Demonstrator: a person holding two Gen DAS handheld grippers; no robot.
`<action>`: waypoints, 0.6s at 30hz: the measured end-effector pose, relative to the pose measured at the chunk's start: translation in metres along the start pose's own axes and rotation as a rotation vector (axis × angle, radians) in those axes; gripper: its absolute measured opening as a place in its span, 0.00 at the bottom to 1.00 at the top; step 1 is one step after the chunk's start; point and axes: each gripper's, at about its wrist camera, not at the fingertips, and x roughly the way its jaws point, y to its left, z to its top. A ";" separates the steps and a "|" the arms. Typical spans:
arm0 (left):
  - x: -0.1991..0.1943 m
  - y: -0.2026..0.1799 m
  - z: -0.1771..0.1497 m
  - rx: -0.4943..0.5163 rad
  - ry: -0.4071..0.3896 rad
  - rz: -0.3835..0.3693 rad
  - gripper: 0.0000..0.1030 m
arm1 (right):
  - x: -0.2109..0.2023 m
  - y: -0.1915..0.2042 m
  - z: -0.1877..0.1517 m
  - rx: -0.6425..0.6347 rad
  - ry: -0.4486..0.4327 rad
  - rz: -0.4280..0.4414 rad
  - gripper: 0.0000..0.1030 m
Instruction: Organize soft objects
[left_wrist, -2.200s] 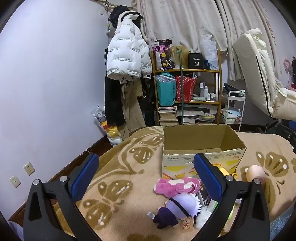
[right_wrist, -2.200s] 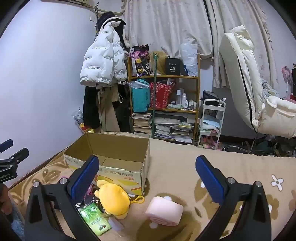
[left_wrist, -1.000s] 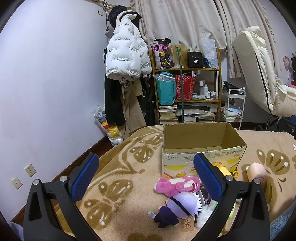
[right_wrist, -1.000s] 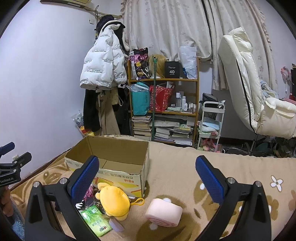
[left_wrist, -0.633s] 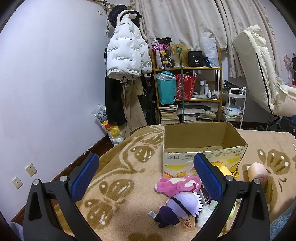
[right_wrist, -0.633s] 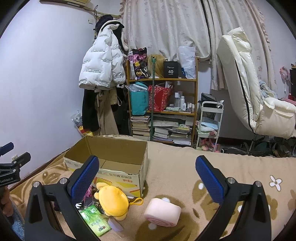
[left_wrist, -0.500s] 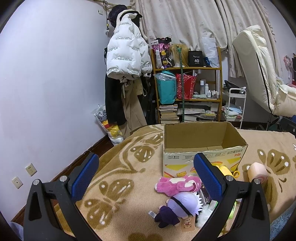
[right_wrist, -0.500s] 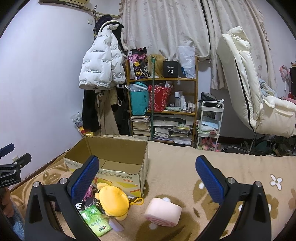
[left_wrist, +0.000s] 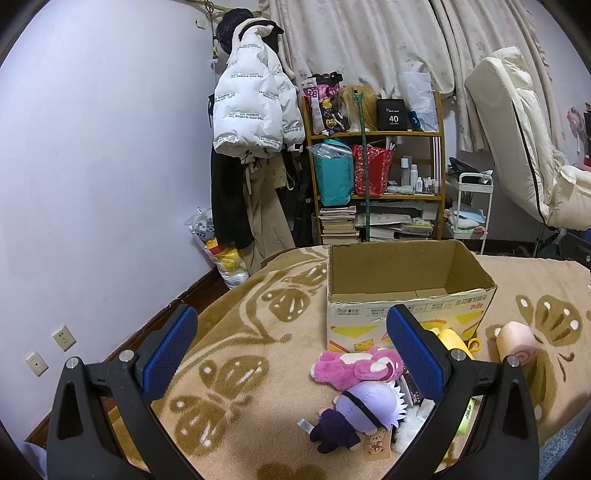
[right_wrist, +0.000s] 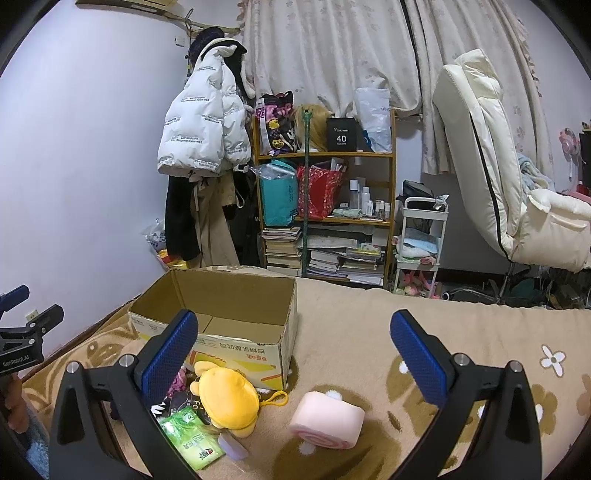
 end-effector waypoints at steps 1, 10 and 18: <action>0.001 -0.001 -0.001 0.001 0.002 0.000 0.98 | 0.000 0.000 0.000 0.001 0.002 0.001 1.00; 0.002 -0.001 -0.004 0.009 0.009 0.004 0.98 | 0.000 0.000 0.000 0.003 0.001 0.001 1.00; 0.003 -0.001 -0.004 0.009 0.011 0.004 0.98 | 0.002 0.001 -0.001 0.004 0.001 0.001 1.00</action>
